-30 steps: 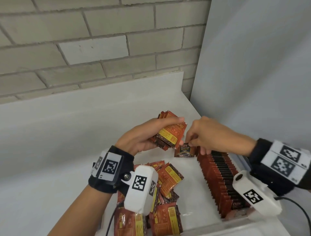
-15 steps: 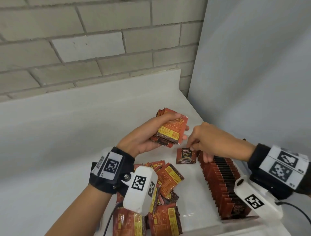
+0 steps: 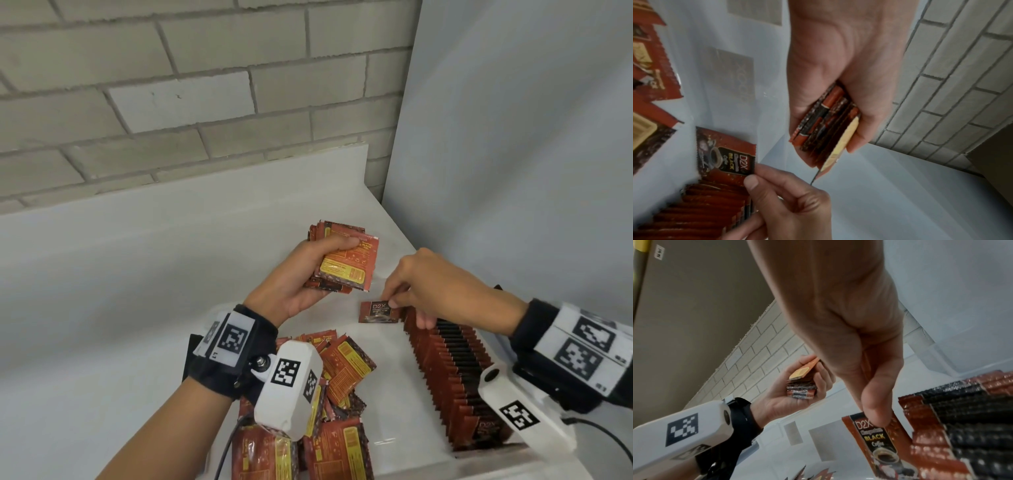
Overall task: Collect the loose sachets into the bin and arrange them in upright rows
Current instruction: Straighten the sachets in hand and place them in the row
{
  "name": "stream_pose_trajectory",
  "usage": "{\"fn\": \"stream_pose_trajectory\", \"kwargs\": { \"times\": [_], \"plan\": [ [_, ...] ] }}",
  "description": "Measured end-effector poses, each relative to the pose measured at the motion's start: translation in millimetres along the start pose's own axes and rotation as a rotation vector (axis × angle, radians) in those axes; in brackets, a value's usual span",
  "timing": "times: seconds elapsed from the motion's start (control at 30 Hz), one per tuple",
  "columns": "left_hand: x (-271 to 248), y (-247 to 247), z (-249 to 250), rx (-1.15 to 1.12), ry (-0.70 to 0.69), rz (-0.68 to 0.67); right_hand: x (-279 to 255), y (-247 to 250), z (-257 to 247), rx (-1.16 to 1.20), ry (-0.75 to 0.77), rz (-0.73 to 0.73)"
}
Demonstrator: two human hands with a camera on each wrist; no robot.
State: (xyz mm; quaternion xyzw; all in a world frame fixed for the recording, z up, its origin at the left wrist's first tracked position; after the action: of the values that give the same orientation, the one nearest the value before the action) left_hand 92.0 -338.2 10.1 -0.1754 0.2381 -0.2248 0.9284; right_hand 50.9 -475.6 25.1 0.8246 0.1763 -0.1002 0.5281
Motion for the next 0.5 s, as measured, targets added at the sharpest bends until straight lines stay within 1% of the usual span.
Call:
{"fn": "stream_pose_trajectory", "kwargs": {
  "times": [0.5],
  "plan": [
    [3.2,-1.0,-1.2,-0.042,-0.019,-0.058,2.2,-2.4,-0.2,-0.075,0.022,-0.007]
  ]
}}
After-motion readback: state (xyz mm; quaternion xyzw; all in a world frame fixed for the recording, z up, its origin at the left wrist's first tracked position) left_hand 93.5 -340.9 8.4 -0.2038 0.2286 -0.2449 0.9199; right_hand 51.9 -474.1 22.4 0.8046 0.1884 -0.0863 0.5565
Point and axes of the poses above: each hand's wrist, its own x-axis towards the middle knuckle, its own y-axis out of the back of the hand, z = x × y, the point moved 6 cm from there along x, towards the middle knuckle, and after that the axes turned 4 degrees about -x, right-handed, at the moved point
